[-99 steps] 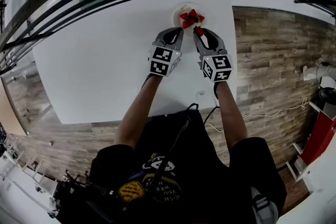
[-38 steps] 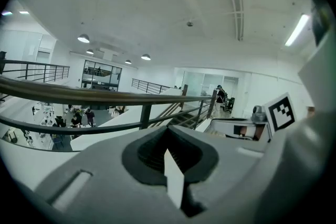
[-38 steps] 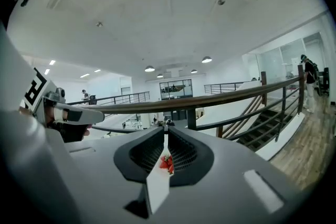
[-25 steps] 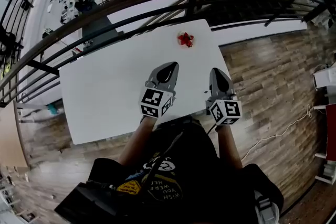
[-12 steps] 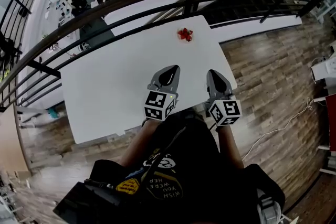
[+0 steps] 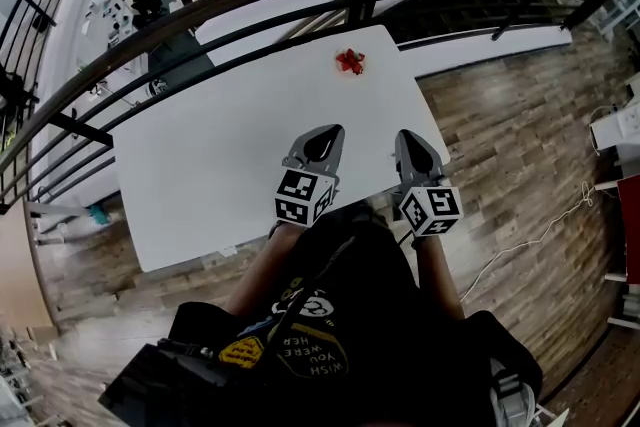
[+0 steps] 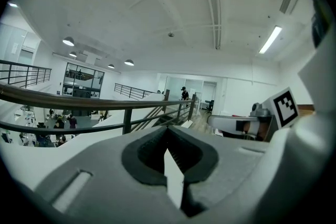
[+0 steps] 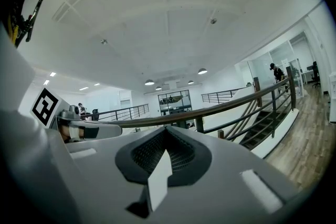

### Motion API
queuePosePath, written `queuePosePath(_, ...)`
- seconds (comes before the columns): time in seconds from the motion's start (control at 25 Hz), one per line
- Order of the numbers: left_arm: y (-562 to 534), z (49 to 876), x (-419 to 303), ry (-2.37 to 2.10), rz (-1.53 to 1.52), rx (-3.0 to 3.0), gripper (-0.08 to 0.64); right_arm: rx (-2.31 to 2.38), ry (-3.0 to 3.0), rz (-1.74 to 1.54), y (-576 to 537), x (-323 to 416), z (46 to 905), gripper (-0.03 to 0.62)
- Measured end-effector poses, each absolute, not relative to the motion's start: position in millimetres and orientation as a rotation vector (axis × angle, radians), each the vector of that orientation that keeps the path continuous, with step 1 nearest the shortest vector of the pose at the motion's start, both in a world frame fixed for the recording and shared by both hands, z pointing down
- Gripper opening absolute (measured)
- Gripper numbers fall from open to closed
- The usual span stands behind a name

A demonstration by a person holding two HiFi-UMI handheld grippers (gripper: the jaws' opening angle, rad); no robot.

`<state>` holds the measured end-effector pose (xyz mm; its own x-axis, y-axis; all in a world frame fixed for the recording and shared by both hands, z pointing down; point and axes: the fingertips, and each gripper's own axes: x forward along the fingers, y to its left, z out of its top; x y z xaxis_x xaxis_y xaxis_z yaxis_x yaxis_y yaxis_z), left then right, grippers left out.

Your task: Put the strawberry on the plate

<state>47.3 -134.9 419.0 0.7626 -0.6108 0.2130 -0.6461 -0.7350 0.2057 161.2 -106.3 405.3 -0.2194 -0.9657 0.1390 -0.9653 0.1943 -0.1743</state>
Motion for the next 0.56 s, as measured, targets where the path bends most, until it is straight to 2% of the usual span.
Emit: queuePosePath(0.56, -137.5, 428.2, 37.6, -0.955, 0.215, 2.685, 0.0, -1.975, 2.455, -0.384, -108.0, 150.0, 419.8, 0.003)
